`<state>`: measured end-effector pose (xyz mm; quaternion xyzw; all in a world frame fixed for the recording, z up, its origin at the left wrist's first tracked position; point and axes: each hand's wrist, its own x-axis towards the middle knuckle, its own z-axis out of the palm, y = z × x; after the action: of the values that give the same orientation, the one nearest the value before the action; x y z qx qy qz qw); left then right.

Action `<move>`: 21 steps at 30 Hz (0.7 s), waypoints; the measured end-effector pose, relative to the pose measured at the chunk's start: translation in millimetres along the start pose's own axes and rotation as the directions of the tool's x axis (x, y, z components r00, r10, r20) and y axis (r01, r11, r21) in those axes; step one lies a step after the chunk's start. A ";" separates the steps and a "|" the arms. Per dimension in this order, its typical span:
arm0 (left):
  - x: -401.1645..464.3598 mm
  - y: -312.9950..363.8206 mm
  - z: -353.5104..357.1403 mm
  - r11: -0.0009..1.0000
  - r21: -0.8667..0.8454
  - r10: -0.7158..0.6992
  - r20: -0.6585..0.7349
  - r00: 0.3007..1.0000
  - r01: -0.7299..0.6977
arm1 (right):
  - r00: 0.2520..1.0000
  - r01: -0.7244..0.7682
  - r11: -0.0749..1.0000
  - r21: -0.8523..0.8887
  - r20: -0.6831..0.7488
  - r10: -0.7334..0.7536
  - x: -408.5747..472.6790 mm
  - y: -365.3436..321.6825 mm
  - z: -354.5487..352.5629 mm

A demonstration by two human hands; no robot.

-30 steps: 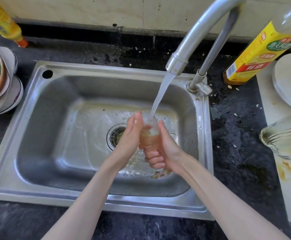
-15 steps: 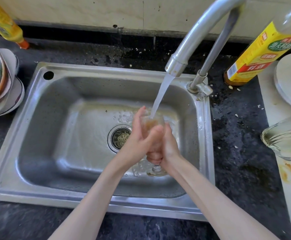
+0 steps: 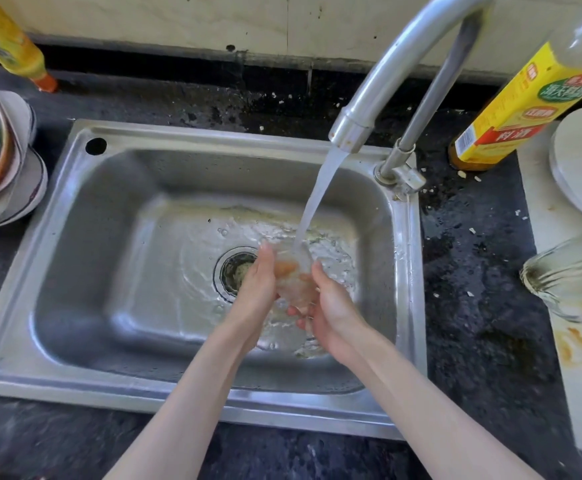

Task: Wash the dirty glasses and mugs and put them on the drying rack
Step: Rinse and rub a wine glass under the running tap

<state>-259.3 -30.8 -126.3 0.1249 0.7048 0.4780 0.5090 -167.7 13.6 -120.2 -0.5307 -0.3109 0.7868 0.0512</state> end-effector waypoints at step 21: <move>-10.7 -20.2 -9.5 0.958 0.029 -0.286 -0.021 0.958 0.287 | 0.968 -0.239 0.968 -0.079 -0.098 0.231 2.6 7.0 -9.4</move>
<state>-256.2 -53.5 -135.8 0.0256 0.7273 0.3890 0.5649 -159.0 13.1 -128.4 -0.5998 -0.2786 0.7482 -0.0529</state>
